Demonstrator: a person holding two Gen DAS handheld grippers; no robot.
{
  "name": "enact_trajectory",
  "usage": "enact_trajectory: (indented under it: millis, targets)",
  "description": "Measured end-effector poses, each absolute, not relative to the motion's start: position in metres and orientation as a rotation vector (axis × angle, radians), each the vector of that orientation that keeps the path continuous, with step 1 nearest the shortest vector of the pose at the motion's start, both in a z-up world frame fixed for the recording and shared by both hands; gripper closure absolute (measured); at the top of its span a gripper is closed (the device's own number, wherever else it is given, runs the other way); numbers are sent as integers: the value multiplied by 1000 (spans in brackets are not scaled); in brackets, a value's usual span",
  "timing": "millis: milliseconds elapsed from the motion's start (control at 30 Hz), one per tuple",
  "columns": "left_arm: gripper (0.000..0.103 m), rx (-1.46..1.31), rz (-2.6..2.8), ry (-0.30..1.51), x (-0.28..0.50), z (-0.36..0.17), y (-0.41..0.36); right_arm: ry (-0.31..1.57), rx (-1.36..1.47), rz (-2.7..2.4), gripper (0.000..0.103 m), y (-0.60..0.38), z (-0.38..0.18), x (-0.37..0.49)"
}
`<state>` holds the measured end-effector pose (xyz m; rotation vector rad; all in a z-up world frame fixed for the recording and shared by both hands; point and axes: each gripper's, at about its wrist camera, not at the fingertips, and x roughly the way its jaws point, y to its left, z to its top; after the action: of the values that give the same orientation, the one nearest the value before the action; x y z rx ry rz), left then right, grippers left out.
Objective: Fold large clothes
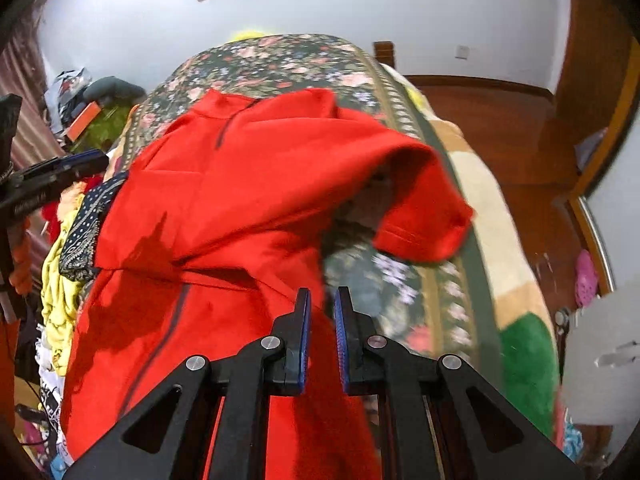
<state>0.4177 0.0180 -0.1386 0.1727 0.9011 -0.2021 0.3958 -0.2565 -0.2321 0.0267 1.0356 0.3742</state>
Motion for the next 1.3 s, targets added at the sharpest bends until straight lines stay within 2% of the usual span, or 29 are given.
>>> enact_trajectory:
  millis: [33, 133, 267, 533, 600, 700, 767, 800, 967, 1167, 1300]
  targets:
    - [43, 185, -230, 894, 418, -141, 4, 1033, 30, 366, 95, -263, -231, 393]
    - [41, 223, -320, 898, 423, -142, -45, 1019, 46, 348, 95, -281, -229, 385]
    - [21, 299, -410, 915, 440, -152, -110, 1008, 81, 349, 95, -303, -228, 377]
    - [21, 542, -353, 935, 469, -205, -207, 1025, 149, 363, 95, -332, -241, 370]
    - [30, 611, -292, 913, 477, -216, -215, 1030, 163, 369, 95, -334, -243, 370]
    - [52, 617, -226, 881, 489, -215, -213, 1037, 171, 378, 95, -336, -246, 370]
    - [84, 530, -231, 890, 496, -205, -205, 1038, 161, 379, 95, -334, -246, 371]
    - [92, 496, -233, 894, 500, -200, -202, 1038, 158, 378, 95, -332, -246, 372]
    - [97, 275, -249, 870, 505, -156, -170, 1024, 179, 399, 95, -323, -241, 375]
    - [98, 70, -222, 754, 489, -92, -95, 989, 134, 459, 95, -288, -226, 382]
    - [98, 7, -142, 687, 472, -68, -34, 958, 50, 497, 95, -250, -215, 397]
